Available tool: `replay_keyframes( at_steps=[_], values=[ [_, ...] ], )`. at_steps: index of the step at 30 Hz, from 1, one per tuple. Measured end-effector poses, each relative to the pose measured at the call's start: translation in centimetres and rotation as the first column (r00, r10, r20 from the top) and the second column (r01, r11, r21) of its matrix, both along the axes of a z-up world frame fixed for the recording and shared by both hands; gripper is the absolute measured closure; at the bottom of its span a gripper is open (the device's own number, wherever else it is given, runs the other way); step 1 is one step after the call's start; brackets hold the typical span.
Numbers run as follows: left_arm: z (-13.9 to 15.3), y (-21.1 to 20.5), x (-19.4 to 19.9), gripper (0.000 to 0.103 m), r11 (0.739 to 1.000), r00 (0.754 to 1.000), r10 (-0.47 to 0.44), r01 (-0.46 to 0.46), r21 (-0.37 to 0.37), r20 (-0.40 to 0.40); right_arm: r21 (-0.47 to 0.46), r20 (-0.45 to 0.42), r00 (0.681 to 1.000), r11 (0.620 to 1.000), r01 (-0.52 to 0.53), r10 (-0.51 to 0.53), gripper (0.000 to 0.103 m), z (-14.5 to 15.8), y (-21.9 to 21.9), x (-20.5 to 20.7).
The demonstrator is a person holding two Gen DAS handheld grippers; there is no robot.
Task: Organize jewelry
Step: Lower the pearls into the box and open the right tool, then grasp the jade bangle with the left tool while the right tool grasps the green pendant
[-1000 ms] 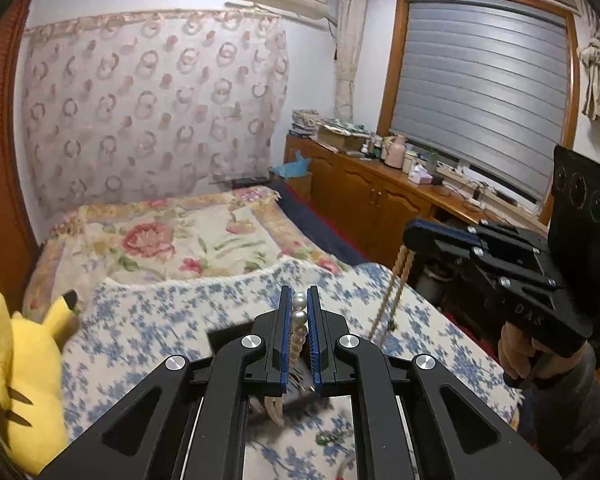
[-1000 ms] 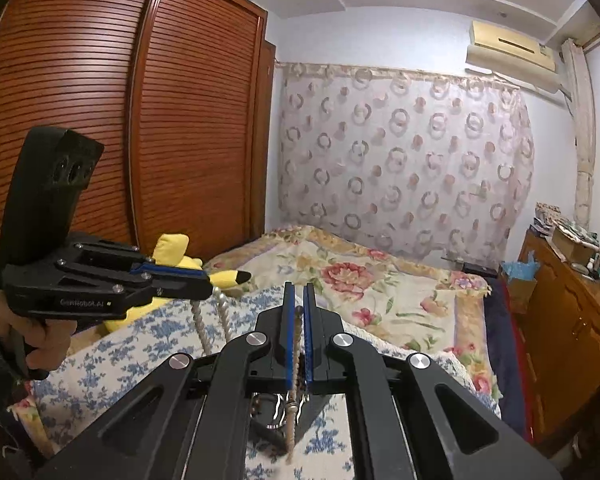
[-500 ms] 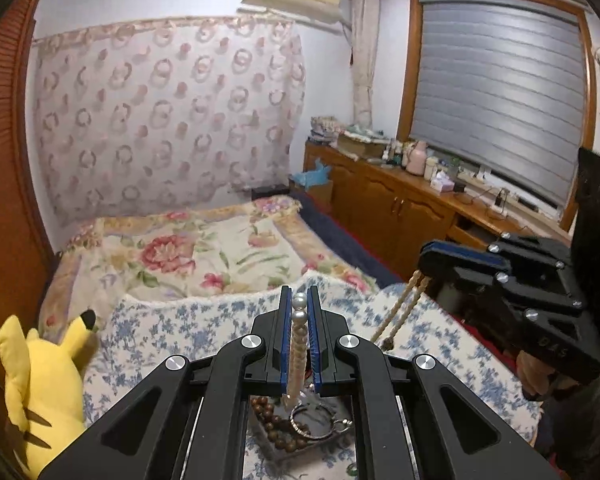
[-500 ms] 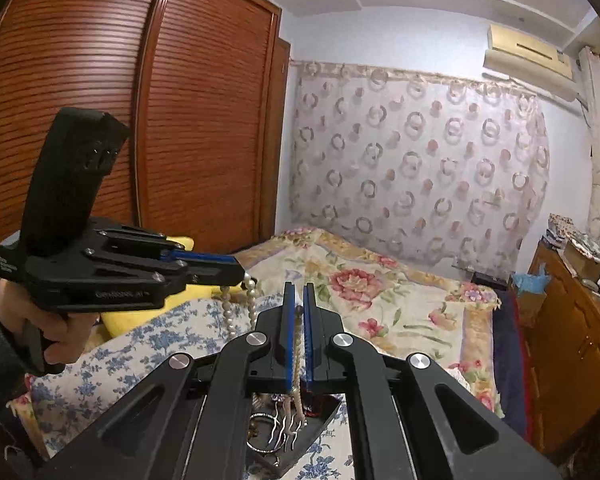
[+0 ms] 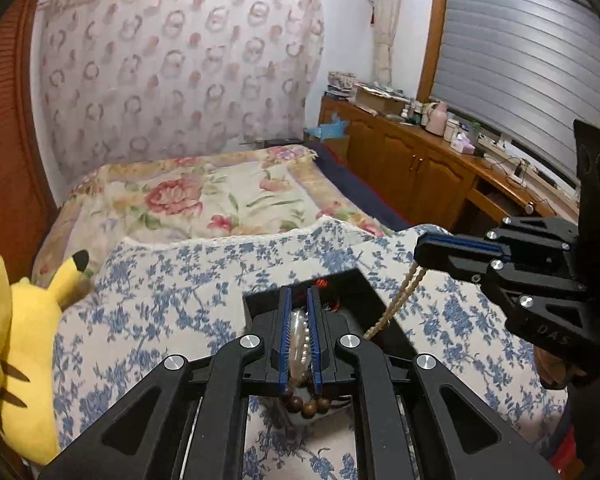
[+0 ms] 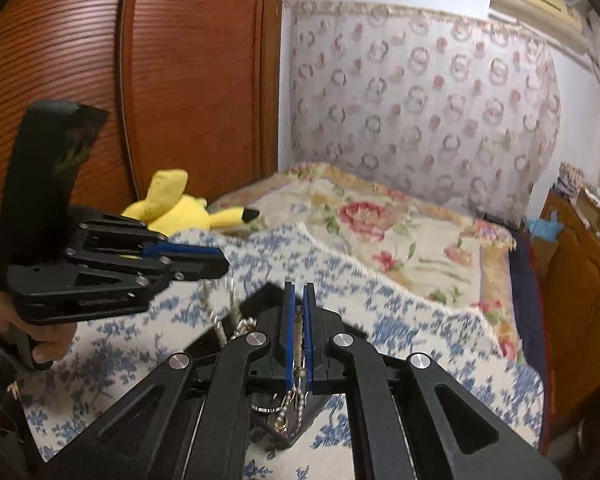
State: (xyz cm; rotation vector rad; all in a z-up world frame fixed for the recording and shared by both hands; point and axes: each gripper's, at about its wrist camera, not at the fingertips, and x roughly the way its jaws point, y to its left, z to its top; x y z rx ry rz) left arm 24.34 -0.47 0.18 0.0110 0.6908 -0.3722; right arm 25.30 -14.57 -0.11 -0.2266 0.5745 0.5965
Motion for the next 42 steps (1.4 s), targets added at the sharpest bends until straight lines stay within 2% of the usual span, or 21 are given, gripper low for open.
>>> replay_keyframes(
  at_steps=[1, 2, 6, 8, 14, 20, 22, 23, 30, 36, 39, 42],
  values=[
    [-0.3, 0.1, 0.0, 0.069, 1.0, 1.0, 0.007, -0.007, 0.001, -0.007, -0.006, -0.003, 1.0, 1.0, 0.005, -0.005, 0.097, -0.3, 0.1, 0.0],
    [-0.6, 0.3, -0.2, 0.057, 1.0, 1.0, 0.015, -0.015, -0.005, -0.012, -0.009, -0.006, 1.0, 1.0, 0.015, -0.015, 0.097, -0.7, 0.1, -0.1],
    [-1.1, 0.9, -1.4, 0.042, 0.999, 0.999, 0.046, -0.046, 0.001, -0.01, 0.009, -0.018, 0.999, 0.999, 0.033, -0.033, 0.079, -1.4, -0.4, -0.8],
    [-1.5, 1.1, -2.3, 0.03, 0.998, 0.998, 0.057, -0.057, 0.005, -0.004, 0.02, -0.019, 0.999, 0.999, 0.04, -0.039, 0.078, -1.7, -0.9, -1.7],
    [-2.8, 0.9, -5.8, 0.014, 0.997, 0.997, 0.073, -0.074, 0.036, 0.011, 0.041, -0.034, 0.998, 0.997, 0.061, -0.06, 0.078, -2.9, -2.7, -4.6],
    [-4.9, -0.2, -9.6, 0.011, 0.998, 0.998, 0.054, -0.053, 0.039, -0.013, 0.041, -0.078, 0.993, 0.995, 0.089, -0.086, 0.076, -5.3, -4.8, -8.1],
    [-5.6, -0.6, -10.7, 0.008, 0.998, 0.999, 0.049, -0.048, 0.031, -0.022, 0.038, -0.094, 0.991, 0.994, 0.099, -0.095, 0.061, -6.3, -5.5, -9.2],
    [-6.0, -0.9, -11.3, 0.008, 0.999, 0.999, 0.042, -0.042, 0.022, -0.034, 0.04, -0.106, 0.989, 0.994, 0.103, -0.099, 0.06, -6.9, -6.0, -9.9],
    [-8.0, -2.9, -13.3, 0.008, 1.0, 0.996, 0.008, -0.005, 0.028, -0.084, 0.047, -0.163, 0.976, 0.987, 0.152, -0.142, 0.059, -9.4, -8.3, -12.9],
    [-8.7, -4.8, -13.8, 0.008, 0.998, 0.993, -0.033, 0.038, 0.043, -0.112, 0.029, -0.183, 0.969, 0.984, 0.175, -0.167, 0.055, -10.5, -9.3, -13.7],
    [-9.2, -5.8, -14.0, 0.008, 0.997, 0.99, -0.058, 0.065, 0.05, -0.128, 0.03, -0.19, 0.966, 0.982, 0.186, -0.177, 0.046, -10.6, -9.6, -13.5],
    [-9.7, -6.7, -14.1, 0.008, 0.994, 0.986, -0.08, 0.089, 0.058, -0.146, 0.034, -0.189, 0.965, 0.981, 0.191, -0.182, 0.045, -10.6, -9.8, -13.5]
  ],
)
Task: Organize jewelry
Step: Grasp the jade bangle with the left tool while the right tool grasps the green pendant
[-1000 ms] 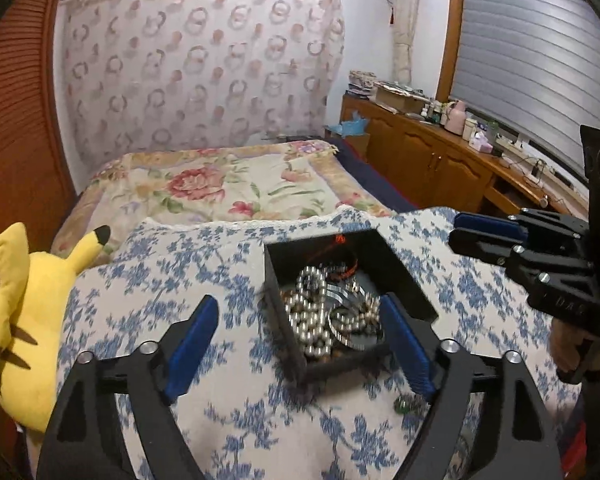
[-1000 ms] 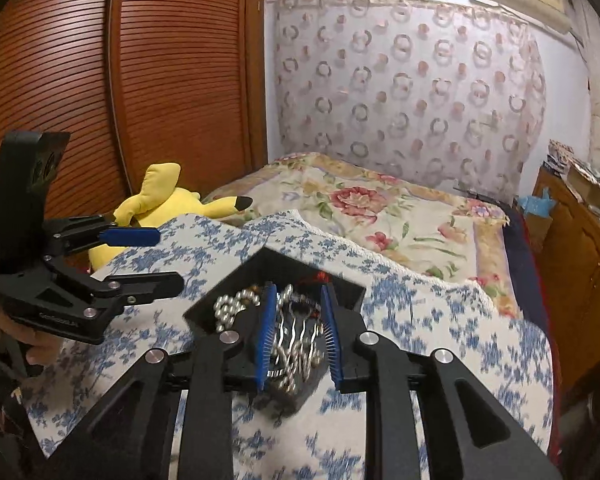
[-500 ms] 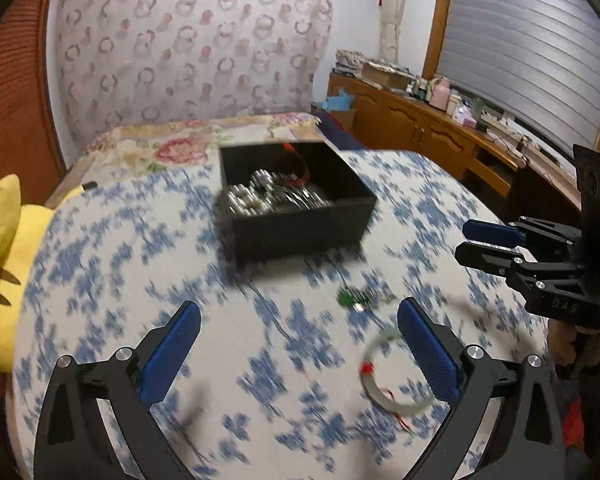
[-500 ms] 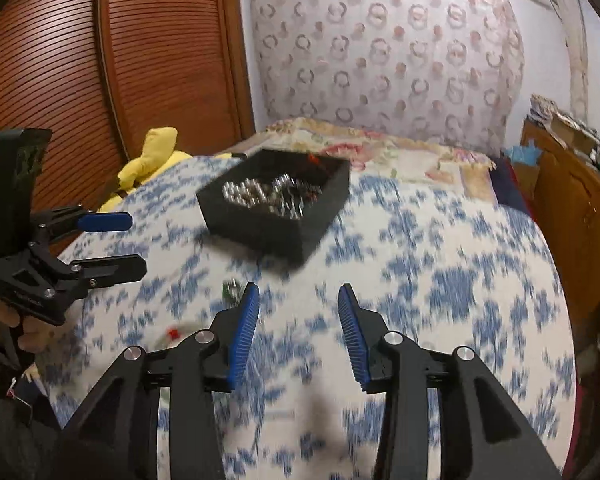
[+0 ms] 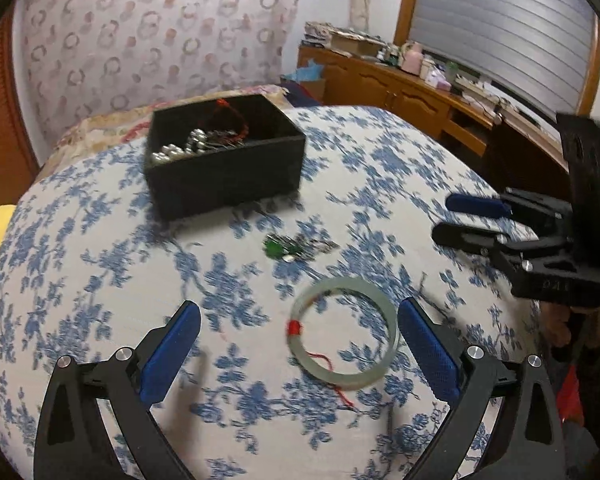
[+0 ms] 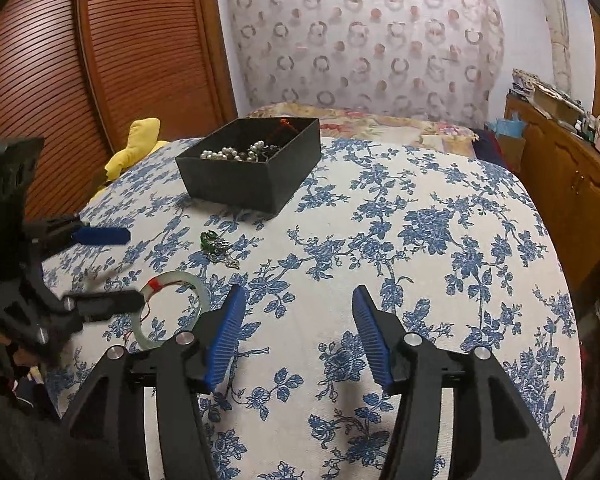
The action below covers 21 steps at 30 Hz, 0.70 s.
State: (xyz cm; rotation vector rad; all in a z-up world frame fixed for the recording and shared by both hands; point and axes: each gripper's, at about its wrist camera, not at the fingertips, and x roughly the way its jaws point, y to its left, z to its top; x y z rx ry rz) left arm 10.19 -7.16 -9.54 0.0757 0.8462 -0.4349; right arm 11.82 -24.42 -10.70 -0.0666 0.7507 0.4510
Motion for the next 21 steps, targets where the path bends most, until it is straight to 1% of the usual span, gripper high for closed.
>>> replay_keyframes(
  at_steps=[10, 14, 15, 16, 17, 21],
  values=[
    [-1.7, -2.4, -0.3, 0.008, 0.996, 0.996, -0.073, 0.076, 0.056, -0.054, -0.007, 0.002, 1.0, 1.0, 0.008, -0.008, 0.044, 0.2, -0.4, 0.4],
    [-2.2, -3.0, -0.5, 0.009, 0.991, 0.994, -0.091, 0.096, 0.091, -0.052, -0.008, -0.001, 1.0, 1.0, 0.008, -0.008, 0.044, 0.1, -0.3, 0.5],
    [-2.2, -3.0, -0.6, 0.012, 0.99, 0.995, -0.092, 0.097, 0.1, -0.045, -0.008, -0.003, 1.0, 1.0, 0.004, -0.004, 0.044, 0.1, -0.3, 0.6],
    [-2.1, -3.0, -0.8, 0.025, 0.989, 0.995, -0.091, 0.094, 0.112, -0.03, -0.011, -0.004, 1.0, 1.0, -0.002, 0.002, 0.044, 0.1, -0.1, 0.7],
    [-2.0, -3.0, -0.9, 0.034, 0.989, 0.995, -0.096, 0.098, 0.114, -0.023, -0.016, -0.004, 1.0, 1.0, -0.007, 0.007, 0.044, 0.1, 0.1, 0.8],
    [-1.7, -1.9, -0.8, 0.034, 0.992, 0.995, -0.095, 0.097, 0.08, -0.028, -0.026, -0.013, 0.999, 0.999, -0.04, 0.04, 0.044, 0.0, 1.2, 1.5]
  ],
)
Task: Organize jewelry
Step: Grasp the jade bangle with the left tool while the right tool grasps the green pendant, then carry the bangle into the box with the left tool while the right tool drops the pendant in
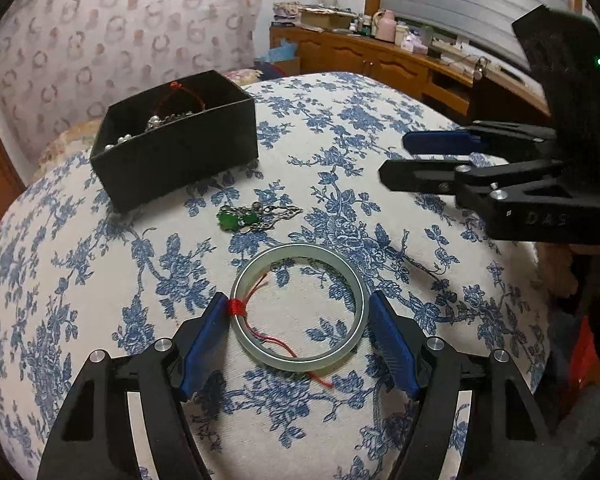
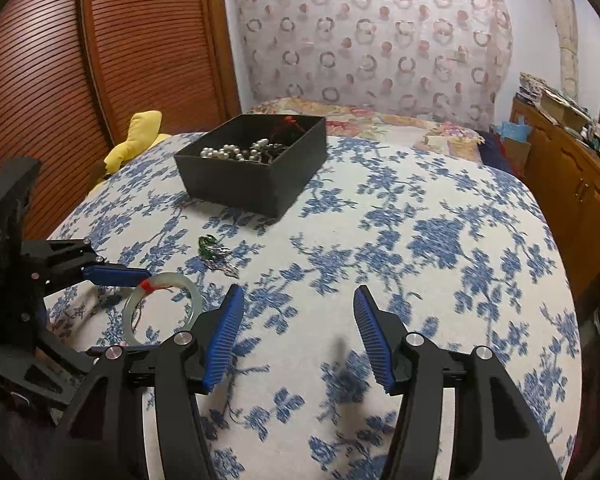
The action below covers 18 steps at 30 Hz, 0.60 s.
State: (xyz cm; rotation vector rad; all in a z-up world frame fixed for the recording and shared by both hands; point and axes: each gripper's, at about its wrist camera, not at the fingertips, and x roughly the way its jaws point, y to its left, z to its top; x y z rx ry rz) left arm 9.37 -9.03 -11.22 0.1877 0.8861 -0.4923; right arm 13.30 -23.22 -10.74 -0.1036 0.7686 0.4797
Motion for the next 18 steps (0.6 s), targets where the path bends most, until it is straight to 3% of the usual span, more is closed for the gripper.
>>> replay_keyframes(
  at_steps=[5, 15, 18],
  values=[
    [0.9, 2.8, 0.4, 0.034, 0.997, 0.998, 0.066, -0.066, -0.044, 0.016, -0.013, -0.011, 0.998, 0.998, -0.057, 0.057, 0.044, -0.2, 2.2, 1.0],
    [1.6, 6.5, 1.3, 0.034, 0.986, 0.987, 0.157, -0.155, -0.056, 0.04, -0.079, -0.06, 0.978, 0.976, -0.203, 0.199, 0.064, -1.3, 8.0, 3.2],
    [1.7, 7.6, 1.5, 0.034, 0.982, 0.983, 0.18, -0.178, -0.063, 0.042, -0.11, -0.072, 0.973, 0.967, -0.228, 0.221, 0.066, -1.8, 9.6, 3.9]
  ],
)
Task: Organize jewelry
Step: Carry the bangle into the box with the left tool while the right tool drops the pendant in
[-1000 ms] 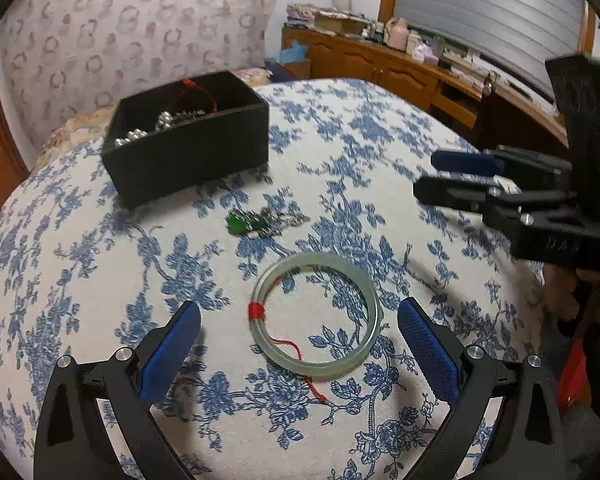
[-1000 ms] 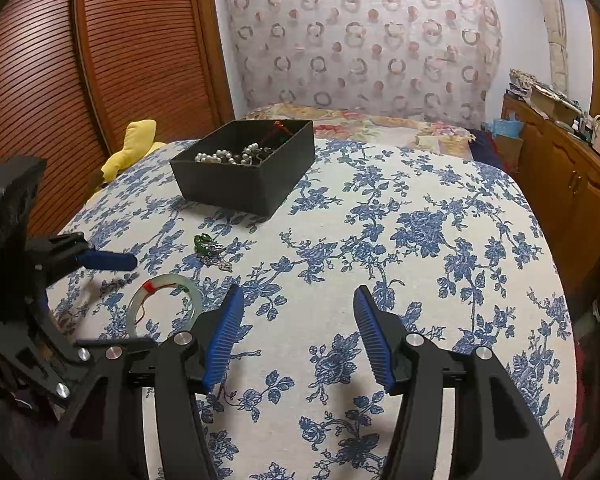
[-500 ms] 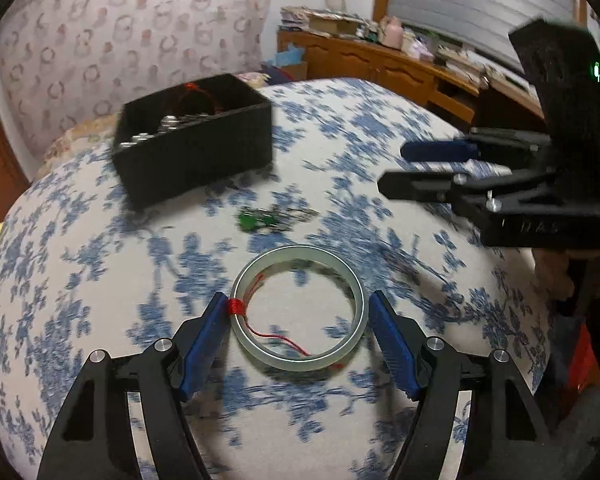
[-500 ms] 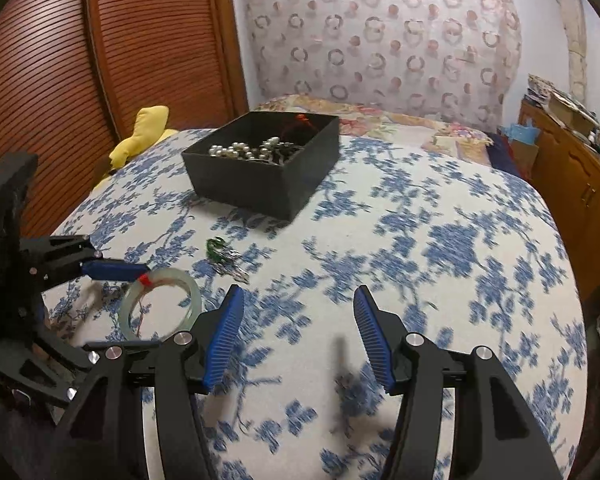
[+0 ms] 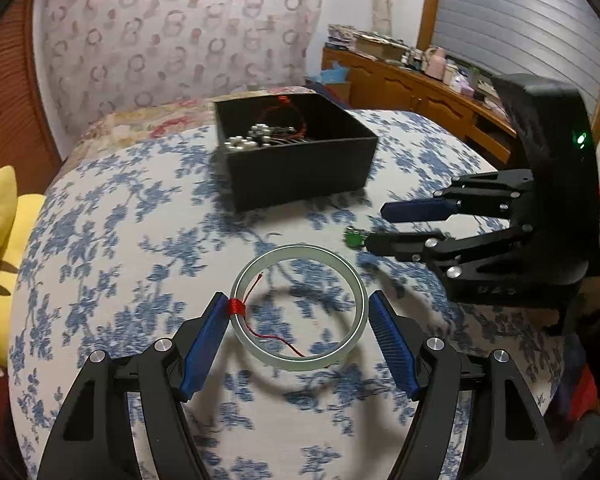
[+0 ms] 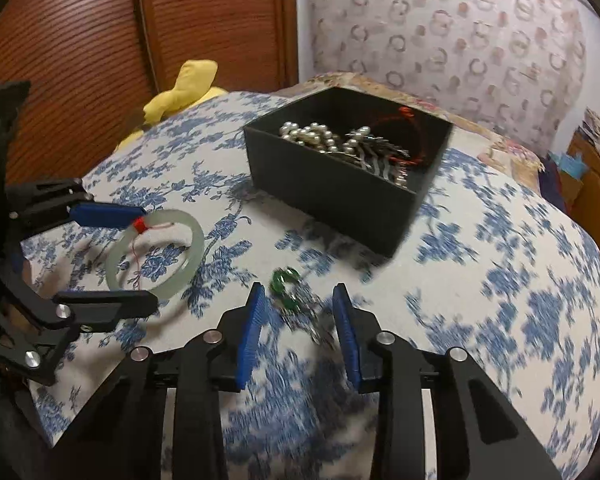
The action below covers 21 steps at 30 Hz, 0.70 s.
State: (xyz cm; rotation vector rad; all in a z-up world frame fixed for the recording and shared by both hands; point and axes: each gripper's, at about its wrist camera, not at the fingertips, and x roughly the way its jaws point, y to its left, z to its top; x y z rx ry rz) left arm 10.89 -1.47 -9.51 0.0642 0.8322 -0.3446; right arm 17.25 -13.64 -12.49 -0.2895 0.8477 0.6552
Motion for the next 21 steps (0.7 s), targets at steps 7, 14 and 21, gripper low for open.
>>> replay_keyframes(
  at_steps=[7, 14, 21],
  values=[
    [0.7, 1.4, 0.7, 0.034, 0.999, 0.999, 0.036, -0.036, -0.016, 0.018, -0.088, 0.037, 0.998, 0.995, -0.045, 0.048, 0.094, -0.3, 1.7, 0.0],
    [2.6, 1.7, 1.9, 0.034, 0.999, 0.997, 0.049, -0.048, -0.025, 0.064, 0.005, 0.086, 0.996, 1.0, -0.013, 0.012, 0.094, 2.6, 0.0, 0.1],
    [4.7, 1.1, 3.6, 0.034, 0.999, 0.993, 0.04, -0.039, -0.013, 0.114, 0.072, 0.168, 0.985, 0.997, 0.027, -0.038, 0.094, 7.1, -1.2, 1.9]
  ],
)
